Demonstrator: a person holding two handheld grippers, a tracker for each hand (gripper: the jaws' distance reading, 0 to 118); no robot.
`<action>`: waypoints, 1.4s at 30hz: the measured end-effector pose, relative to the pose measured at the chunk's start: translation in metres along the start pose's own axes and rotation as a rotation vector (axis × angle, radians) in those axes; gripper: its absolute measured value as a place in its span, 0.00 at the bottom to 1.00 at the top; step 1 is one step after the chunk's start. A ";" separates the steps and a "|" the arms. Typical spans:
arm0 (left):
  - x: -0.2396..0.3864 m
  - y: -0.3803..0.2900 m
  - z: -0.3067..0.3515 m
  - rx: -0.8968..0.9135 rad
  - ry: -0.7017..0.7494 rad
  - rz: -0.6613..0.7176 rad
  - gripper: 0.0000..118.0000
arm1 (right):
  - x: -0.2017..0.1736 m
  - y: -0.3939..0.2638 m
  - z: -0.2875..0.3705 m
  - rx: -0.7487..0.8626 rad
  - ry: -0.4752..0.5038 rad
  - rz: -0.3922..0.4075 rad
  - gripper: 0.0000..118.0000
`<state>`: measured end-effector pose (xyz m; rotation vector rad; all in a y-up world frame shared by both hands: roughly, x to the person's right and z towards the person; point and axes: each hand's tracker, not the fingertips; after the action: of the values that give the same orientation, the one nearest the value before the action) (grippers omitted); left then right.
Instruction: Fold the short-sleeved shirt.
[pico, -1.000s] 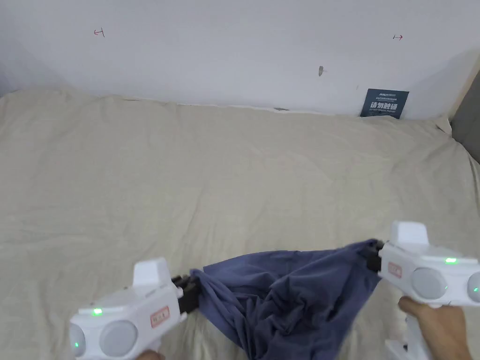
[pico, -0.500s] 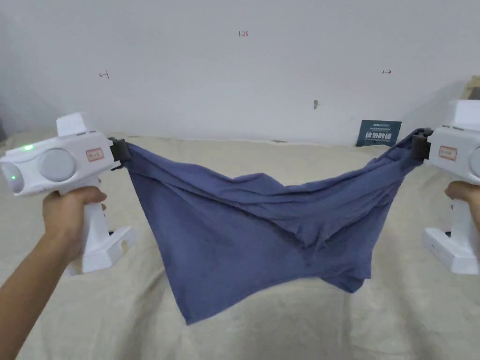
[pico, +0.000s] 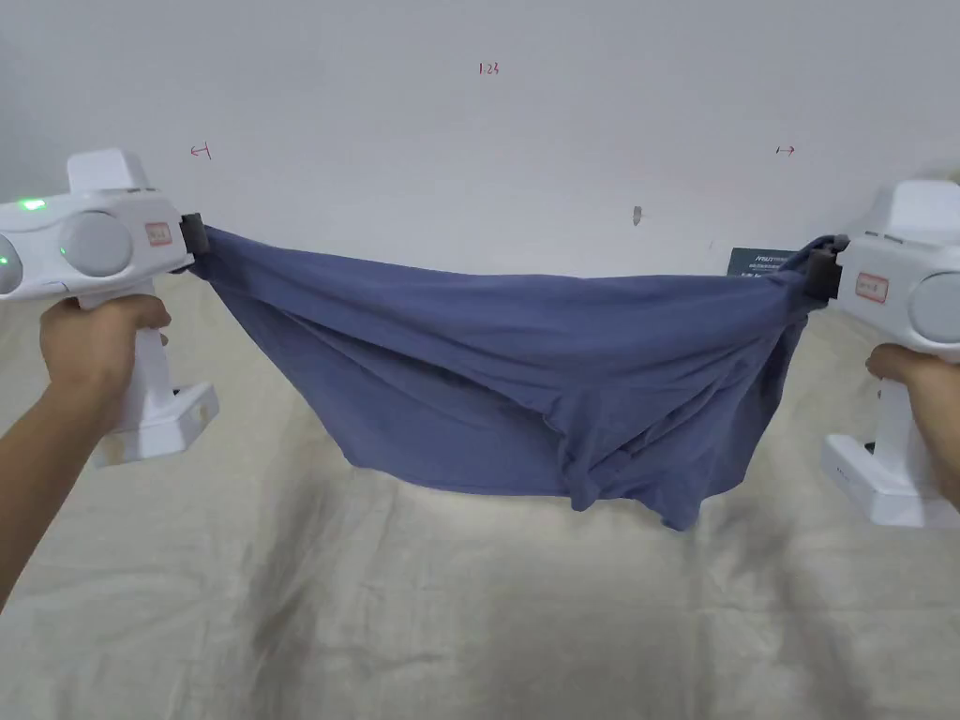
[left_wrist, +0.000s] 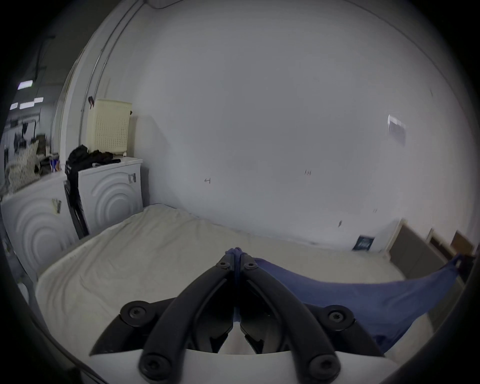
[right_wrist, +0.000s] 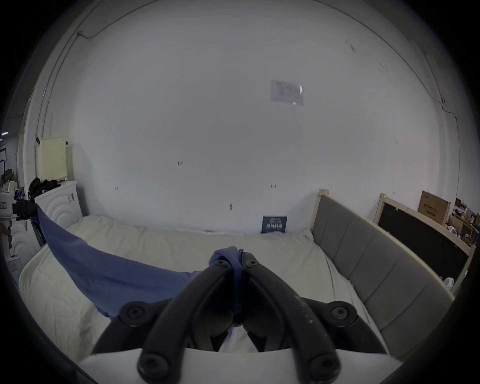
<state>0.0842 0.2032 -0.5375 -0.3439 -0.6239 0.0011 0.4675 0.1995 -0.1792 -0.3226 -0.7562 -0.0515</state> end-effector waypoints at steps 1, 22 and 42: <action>0.000 -0.011 -0.003 -0.012 0.018 -0.023 0.03 | -0.003 -0.011 -0.003 -0.021 0.003 0.003 0.05; -0.055 -0.306 0.091 -0.469 0.068 -0.098 0.03 | -0.001 -0.294 0.080 -0.478 0.016 -0.120 0.05; -0.079 -0.386 0.145 -0.757 0.135 -0.064 0.08 | 0.005 -0.402 0.143 -0.765 -0.069 -0.169 0.11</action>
<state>-0.1027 -0.1238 -0.3514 -1.0468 -0.4818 -0.3239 0.3112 -0.1377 0.0296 -0.9899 -0.8094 -0.4992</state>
